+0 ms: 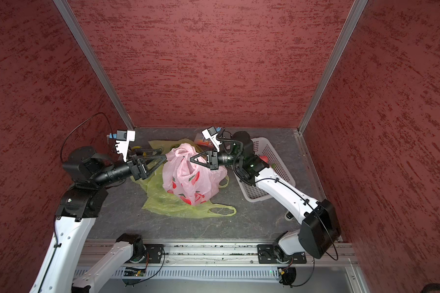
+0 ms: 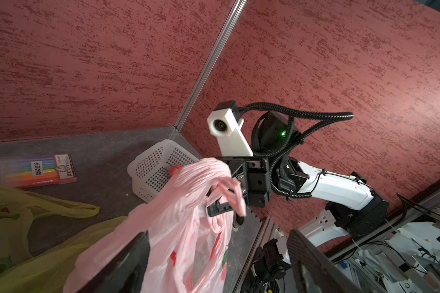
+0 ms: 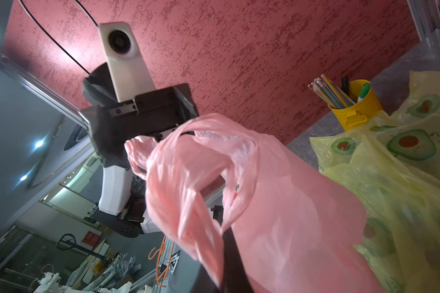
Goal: Place the peach into a plastic bag & tie a knot
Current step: Cross the plastic bag with the plastic bag.
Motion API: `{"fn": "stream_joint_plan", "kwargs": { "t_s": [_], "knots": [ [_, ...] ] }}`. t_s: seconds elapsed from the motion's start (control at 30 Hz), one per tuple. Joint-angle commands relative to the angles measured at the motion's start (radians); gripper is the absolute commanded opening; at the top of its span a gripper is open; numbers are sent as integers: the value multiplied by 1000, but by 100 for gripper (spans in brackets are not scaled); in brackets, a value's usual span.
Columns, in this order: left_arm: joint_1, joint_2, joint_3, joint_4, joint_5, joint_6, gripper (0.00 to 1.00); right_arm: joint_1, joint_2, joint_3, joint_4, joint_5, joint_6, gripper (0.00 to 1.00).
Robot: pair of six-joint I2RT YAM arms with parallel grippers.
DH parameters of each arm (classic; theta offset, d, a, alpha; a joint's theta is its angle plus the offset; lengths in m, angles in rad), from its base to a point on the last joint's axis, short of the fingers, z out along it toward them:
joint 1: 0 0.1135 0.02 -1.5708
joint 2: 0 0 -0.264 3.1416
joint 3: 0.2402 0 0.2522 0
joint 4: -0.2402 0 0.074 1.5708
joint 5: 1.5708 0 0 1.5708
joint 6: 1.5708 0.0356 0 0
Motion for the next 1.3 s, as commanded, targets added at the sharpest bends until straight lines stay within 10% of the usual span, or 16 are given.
{"fn": "stream_joint_plan", "kwargs": {
  "t_s": [0.0, 0.33, 0.67, 1.27],
  "knots": [
    [0, 15, -81, 95, 37, 41, 89, -4, -33, 50, 76, -54, 47, 0],
    [-169, 106, -109, 73, -3, 127, 83, -6, -25, 66, 61, -69, 37, 0],
    [-263, 135, -102, 106, -90, 95, 0, -14, -19, 74, 44, -57, 24, 0],
    [-299, 201, 35, -257, 73, 237, 0, -66, -33, 115, -141, 79, -100, 11]
  ]
}}
